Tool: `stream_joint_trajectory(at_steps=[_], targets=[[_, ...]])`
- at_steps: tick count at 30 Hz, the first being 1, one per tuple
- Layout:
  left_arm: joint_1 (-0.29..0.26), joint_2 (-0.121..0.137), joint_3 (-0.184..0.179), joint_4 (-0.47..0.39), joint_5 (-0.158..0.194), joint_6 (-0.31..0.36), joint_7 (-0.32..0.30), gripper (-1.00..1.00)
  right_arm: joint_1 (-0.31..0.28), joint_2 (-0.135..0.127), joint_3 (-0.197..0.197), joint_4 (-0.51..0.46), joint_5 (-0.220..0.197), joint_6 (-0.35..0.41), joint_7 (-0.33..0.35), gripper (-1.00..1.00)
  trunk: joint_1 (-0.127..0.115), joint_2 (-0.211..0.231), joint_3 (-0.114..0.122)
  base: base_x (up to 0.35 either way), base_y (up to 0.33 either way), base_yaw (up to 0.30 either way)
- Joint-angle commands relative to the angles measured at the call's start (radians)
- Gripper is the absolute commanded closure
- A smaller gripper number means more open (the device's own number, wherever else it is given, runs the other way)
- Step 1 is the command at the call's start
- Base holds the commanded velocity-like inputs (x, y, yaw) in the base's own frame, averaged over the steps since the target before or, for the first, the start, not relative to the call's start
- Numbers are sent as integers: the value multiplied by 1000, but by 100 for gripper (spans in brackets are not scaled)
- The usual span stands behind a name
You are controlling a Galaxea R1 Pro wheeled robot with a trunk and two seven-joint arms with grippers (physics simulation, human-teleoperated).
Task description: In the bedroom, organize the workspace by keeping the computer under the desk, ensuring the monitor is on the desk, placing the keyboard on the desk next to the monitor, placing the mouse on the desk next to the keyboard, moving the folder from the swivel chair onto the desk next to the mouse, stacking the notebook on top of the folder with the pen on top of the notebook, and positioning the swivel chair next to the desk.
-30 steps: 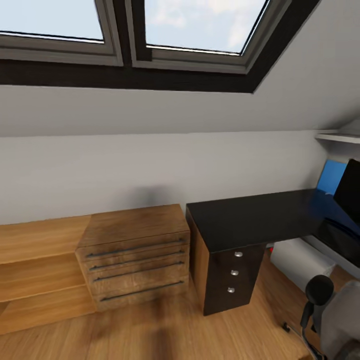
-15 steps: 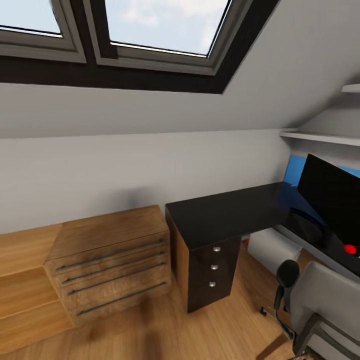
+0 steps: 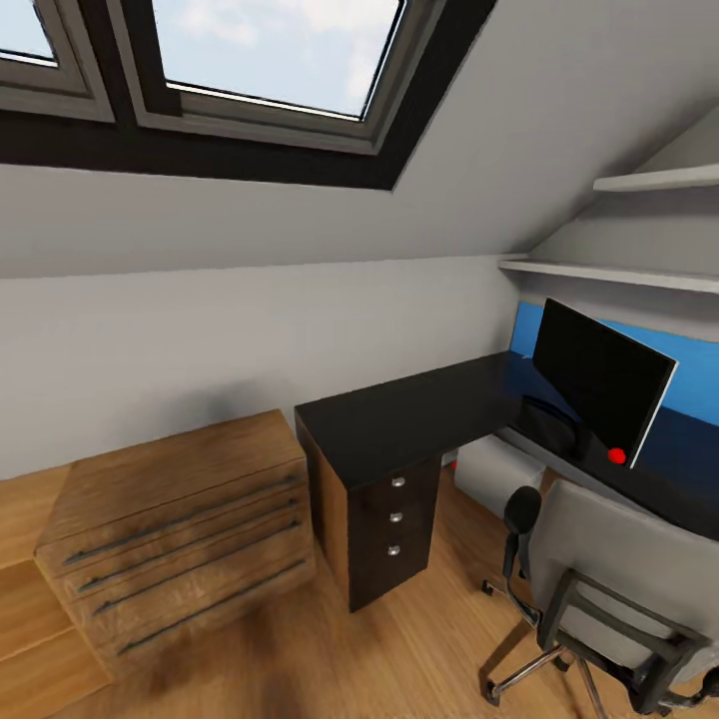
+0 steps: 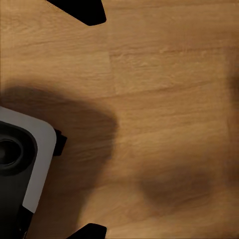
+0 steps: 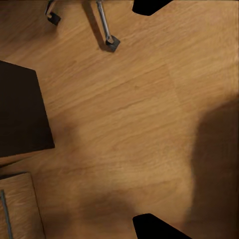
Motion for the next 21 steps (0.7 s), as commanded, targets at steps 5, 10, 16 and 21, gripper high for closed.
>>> stream_joint_trajectory(at_steps=[5, 10, 16, 21], targets=[[0, 0, 4, -1, -2, -2, -3, -100, -1, 0, -1, 1, 4, -3, 2, -100, 0, -1, -1, -74, 64, -298], [0, 0, 4, -1, -2, -2, -4, -100, -1, 1, 0, 1, 4, -3, 2, -100, 0, -1, -1, -19, 17, -298], [0, 0, 4, -1, -2, -2, -6, -100, -1, 2, 0, 1, 4, -3, 2, -100, 0, -1, -1, -2, 2, -298], [0, 0, 3, -1, -3, -2, -6, -100, -1, 2, 0, 1, 4, -3, 2, -100, 0, -1, -1, 0, 0, -298]])
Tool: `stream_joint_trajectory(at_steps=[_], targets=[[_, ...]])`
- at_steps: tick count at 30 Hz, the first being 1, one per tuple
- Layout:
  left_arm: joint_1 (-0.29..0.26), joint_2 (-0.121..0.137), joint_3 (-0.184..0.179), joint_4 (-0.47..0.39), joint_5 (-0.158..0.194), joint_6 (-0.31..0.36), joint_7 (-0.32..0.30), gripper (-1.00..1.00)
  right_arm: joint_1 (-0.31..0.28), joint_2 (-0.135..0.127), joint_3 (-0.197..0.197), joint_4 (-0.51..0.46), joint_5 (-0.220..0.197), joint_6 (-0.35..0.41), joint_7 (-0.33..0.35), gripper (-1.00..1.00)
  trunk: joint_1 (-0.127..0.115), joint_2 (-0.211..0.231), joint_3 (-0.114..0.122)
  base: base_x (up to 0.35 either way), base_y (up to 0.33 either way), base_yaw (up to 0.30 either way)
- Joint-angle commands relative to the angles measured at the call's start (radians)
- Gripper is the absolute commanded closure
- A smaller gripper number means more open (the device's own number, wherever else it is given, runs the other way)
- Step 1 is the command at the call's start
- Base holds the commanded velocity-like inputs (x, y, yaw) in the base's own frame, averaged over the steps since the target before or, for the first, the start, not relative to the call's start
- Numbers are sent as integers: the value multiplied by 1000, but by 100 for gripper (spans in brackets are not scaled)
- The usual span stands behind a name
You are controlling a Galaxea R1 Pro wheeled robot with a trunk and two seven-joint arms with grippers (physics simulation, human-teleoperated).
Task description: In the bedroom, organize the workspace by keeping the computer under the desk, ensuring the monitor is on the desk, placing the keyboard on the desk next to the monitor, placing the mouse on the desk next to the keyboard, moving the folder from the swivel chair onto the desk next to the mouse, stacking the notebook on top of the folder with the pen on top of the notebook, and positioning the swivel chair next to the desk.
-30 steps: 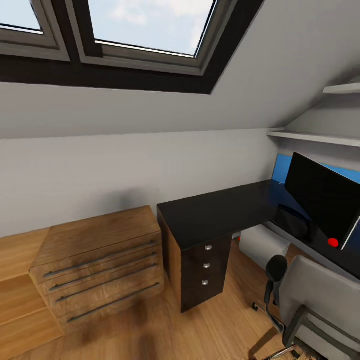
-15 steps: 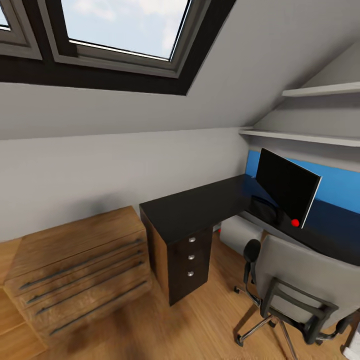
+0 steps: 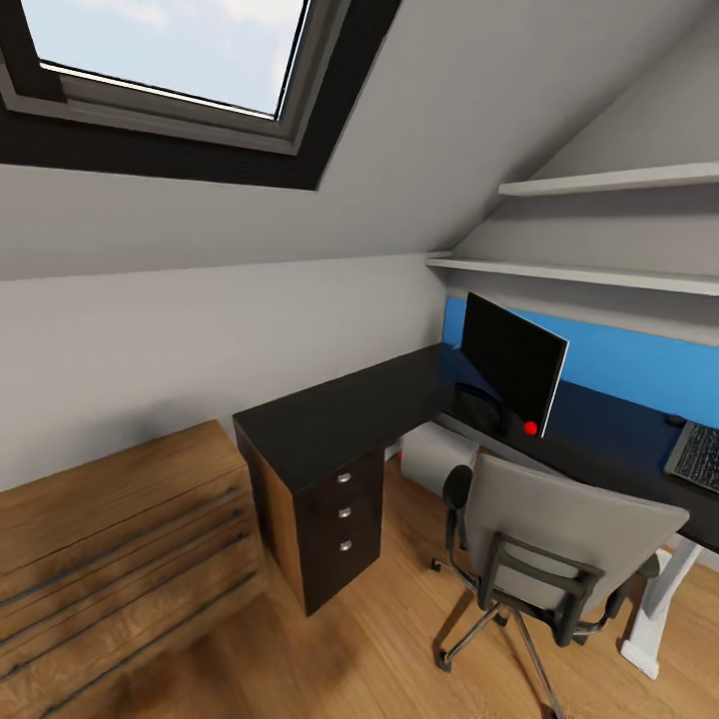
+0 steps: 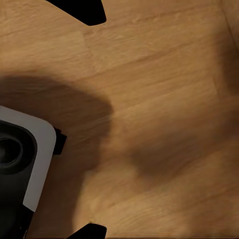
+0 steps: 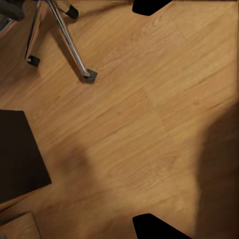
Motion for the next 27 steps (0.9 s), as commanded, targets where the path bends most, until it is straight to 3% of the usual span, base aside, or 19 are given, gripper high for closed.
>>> stream_joint_trajectory(at_steps=[1, 27], targets=[[0, 0, 6, -1, -2, -1, -1, -100, -1, 0, 0, 1, 3, -3, 1, -100, 0, -1, -1, 0, 0, -299], [0, 0, 7, -1, -2, -3, 0, -100, -1, 1, 3, 2, 2, 2, -1, -100, 0, -1, -1, 0, 0, -298]])
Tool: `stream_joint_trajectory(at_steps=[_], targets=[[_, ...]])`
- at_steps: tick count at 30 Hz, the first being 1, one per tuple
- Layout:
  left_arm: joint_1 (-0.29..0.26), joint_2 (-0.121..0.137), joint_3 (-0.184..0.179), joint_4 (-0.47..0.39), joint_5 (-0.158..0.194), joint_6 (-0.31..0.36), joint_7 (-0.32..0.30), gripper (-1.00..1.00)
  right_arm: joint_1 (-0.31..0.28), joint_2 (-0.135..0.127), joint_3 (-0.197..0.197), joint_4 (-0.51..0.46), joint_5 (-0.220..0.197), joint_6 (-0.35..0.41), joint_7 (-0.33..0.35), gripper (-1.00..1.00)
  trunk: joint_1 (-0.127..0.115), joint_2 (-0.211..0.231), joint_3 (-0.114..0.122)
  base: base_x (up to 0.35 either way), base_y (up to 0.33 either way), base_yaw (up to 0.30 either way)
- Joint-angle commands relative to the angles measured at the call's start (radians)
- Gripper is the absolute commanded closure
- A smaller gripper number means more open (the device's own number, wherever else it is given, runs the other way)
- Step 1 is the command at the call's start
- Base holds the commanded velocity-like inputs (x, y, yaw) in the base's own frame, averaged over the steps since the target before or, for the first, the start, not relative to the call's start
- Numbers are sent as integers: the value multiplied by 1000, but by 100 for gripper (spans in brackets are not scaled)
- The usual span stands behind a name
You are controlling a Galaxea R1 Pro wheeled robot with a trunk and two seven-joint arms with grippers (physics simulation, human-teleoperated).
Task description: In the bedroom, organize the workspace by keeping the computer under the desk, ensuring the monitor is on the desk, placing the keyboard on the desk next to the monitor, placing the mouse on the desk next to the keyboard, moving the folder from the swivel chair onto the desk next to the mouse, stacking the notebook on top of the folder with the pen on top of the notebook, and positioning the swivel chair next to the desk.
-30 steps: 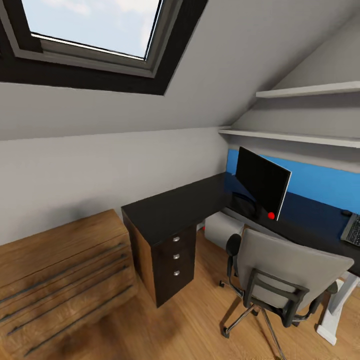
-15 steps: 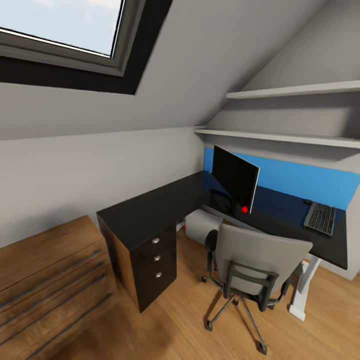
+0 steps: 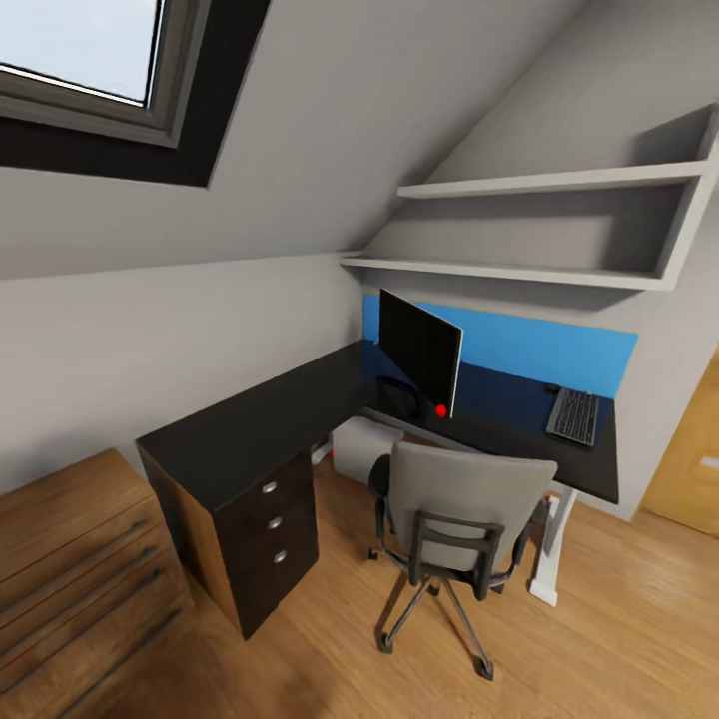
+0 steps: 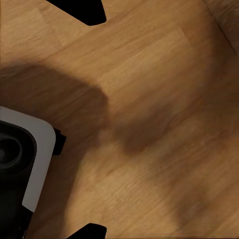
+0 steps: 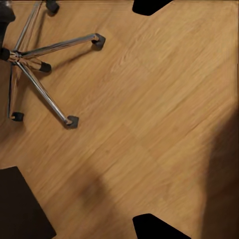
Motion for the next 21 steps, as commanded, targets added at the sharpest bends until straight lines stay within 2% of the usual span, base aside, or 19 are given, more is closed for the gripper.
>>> stream_joint_trajectory(at_steps=[1, 21], targets=[[0, 0, 5, -1, -2, -1, -1, -100, -1, 0, 0, 1, 3, -3, 1, -100, 0, -1, -1, 0, 0, -298], [0, -2, 4, -1, -1, -1, -1, -100, -1, -1, 0, 0, 3, -8, 0, -100, 0, -1, -1, 0, 0, -298]])
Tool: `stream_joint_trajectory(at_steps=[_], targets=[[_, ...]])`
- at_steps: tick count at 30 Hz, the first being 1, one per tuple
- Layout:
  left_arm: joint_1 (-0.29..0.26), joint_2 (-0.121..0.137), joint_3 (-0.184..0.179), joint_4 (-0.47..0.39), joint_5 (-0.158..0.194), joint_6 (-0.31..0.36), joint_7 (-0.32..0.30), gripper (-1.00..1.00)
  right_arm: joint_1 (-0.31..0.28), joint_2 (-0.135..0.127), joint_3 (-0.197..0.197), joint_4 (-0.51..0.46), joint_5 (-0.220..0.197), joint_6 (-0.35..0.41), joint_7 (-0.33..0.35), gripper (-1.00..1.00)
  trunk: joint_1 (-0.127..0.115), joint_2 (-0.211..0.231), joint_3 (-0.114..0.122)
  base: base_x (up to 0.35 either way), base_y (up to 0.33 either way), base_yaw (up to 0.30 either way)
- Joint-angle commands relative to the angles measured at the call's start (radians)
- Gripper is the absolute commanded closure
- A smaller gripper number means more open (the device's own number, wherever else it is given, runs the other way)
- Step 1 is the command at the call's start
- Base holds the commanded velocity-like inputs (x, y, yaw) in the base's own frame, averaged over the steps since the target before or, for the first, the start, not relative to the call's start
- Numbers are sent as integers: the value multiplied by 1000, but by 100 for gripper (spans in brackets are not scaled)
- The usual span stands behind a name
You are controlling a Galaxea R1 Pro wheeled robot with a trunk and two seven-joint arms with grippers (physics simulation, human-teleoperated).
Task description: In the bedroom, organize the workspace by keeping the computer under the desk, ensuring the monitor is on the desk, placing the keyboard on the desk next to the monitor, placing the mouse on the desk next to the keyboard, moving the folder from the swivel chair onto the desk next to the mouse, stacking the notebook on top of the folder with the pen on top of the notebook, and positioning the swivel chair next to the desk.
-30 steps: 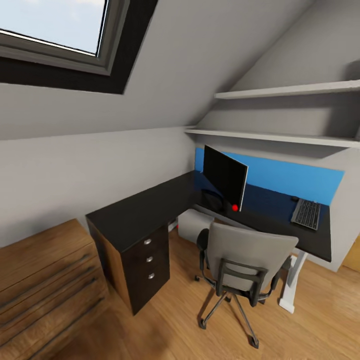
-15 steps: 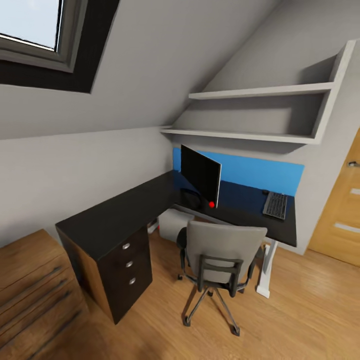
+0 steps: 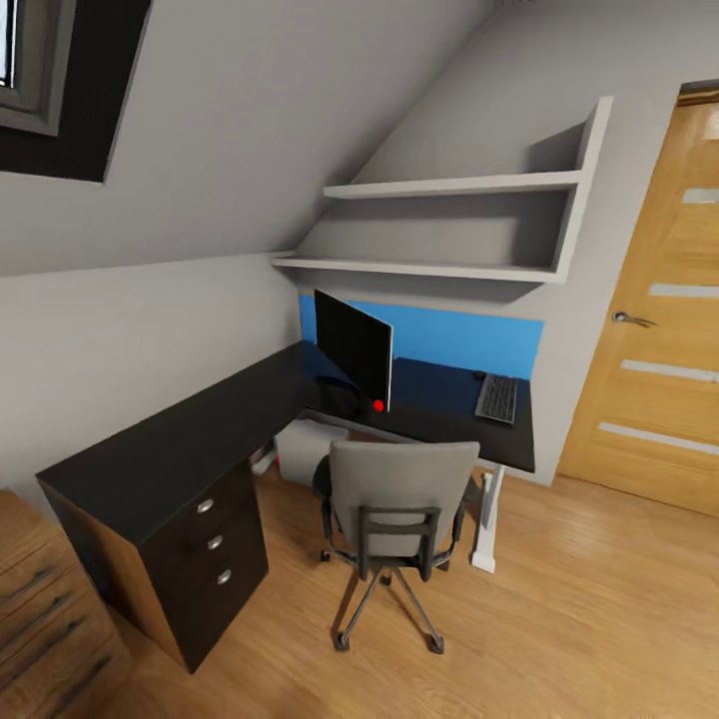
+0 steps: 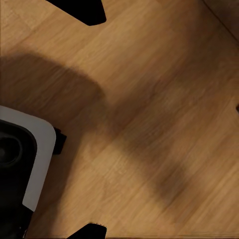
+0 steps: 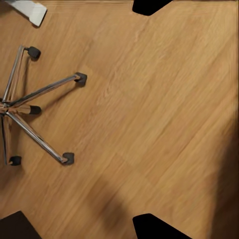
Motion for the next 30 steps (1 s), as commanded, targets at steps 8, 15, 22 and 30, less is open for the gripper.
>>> stream_joint_trajectory(at_steps=[8, 15, 22, 30], targets=[[0, 0, 4, -1, -3, -1, -1, -100, -1, 0, 0, 1, 2, -3, 0, -100, 0, -1, -1, 0, 0, -298], [0, -1, 4, -1, -3, -1, -1, -100, -1, 0, 0, 2, 2, -3, 0, -100, 0, -1, -1, 0, 0, -298], [0, -1, 4, -1, -4, -1, -1, -100, -1, 0, 0, 1, 2, -3, 0, -100, 0, -1, -1, 0, 0, -298], [0, -2, 4, -1, -4, -1, -1, -100, -1, 0, 0, 1, 2, -3, 0, -100, 0, -1, -1, 0, 0, -298]])
